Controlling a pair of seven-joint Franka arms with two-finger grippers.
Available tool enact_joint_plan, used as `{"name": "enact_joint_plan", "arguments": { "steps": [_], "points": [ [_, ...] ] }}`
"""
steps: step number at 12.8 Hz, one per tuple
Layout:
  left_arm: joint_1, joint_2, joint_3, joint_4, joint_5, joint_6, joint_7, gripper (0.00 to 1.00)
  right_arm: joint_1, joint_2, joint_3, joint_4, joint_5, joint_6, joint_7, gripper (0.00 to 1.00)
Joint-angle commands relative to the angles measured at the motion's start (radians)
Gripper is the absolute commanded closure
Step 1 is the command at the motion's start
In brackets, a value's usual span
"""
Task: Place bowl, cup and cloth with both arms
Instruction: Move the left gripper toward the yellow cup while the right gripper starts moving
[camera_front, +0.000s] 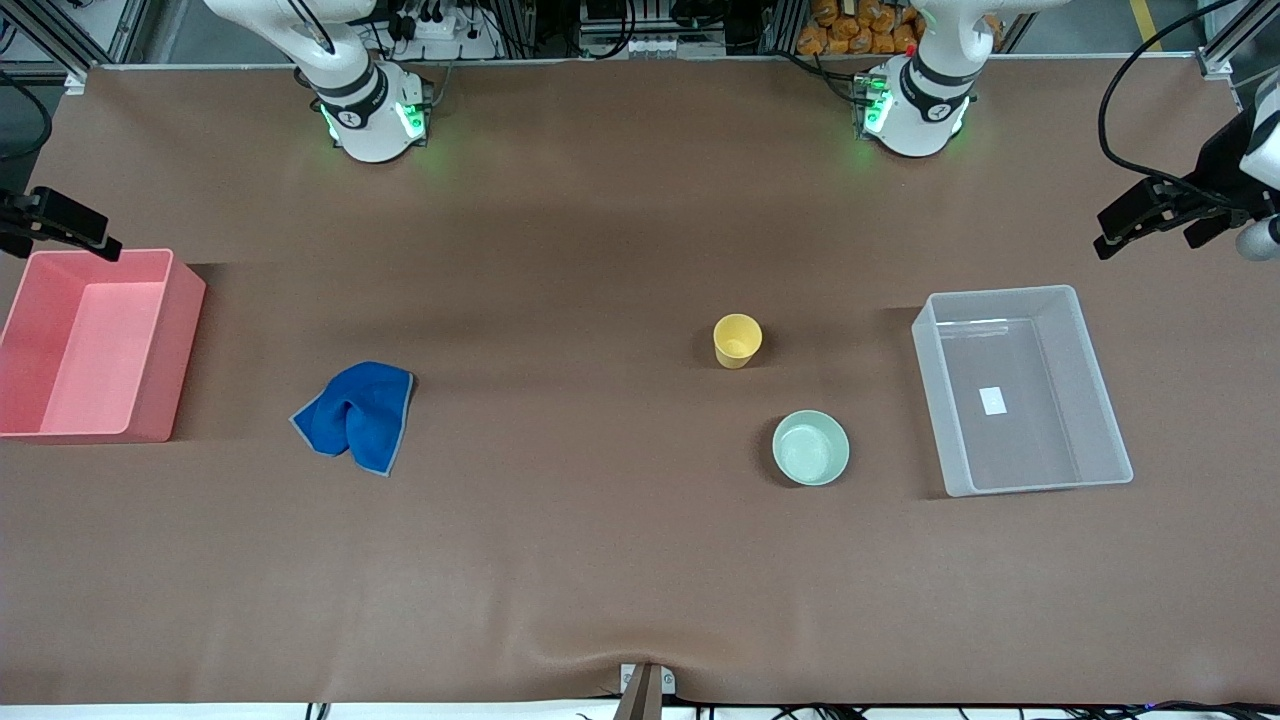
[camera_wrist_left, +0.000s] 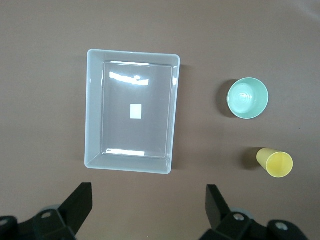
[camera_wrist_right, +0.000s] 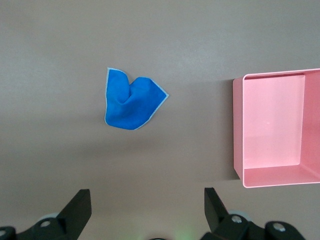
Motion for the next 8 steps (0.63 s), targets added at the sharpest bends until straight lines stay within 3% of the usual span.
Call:
{"name": "enact_joint_plan", "arguments": {
  "steps": [1, 6, 8],
  "points": [
    [-0.011, -0.004, 0.01, 0.011, 0.029, -0.026, 0.013, 0.0, 0.008, 0.003, -0.005, 0.008, -0.014, -0.01, -0.003, 0.0],
    [-0.011, 0.045, -0.004, 0.037, 0.038, -0.026, 0.007, 0.0, 0.008, 0.003, -0.005, 0.008, -0.014, -0.01, -0.002, 0.0],
    [-0.009, 0.05, -0.053, 0.021, 0.031, -0.026, -0.017, 0.0, 0.007, 0.003, -0.005, 0.008, -0.014, -0.01, -0.002, 0.0]
  ]
}}
